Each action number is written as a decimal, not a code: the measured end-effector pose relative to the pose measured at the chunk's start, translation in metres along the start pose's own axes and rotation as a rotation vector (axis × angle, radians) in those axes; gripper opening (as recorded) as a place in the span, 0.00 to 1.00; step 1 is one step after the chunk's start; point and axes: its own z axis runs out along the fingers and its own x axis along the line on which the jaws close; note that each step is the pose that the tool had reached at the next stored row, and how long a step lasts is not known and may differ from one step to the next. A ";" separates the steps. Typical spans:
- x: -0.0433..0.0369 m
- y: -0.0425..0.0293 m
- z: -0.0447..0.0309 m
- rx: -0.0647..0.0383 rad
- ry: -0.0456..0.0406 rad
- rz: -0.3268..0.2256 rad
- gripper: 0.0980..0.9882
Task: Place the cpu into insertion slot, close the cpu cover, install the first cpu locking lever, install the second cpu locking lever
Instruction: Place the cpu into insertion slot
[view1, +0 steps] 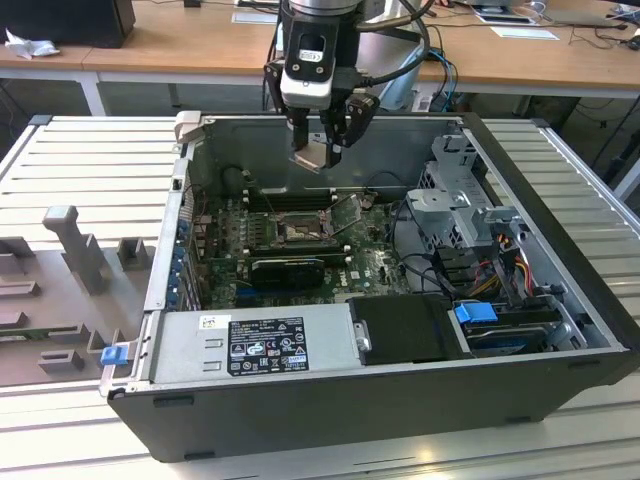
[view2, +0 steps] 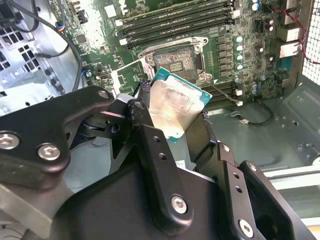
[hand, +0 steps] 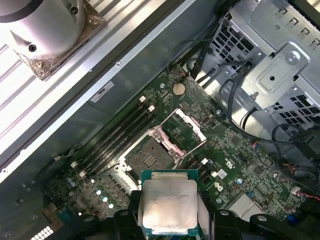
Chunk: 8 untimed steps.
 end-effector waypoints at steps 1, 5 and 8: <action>0.0000 0.0000 0.0000 0.000 -0.0006 0.007 0.48; 0.0000 0.0000 0.0001 -0.001 -0.0034 0.041 0.48; 0.0000 0.0000 0.0002 -0.001 -0.0055 0.065 0.48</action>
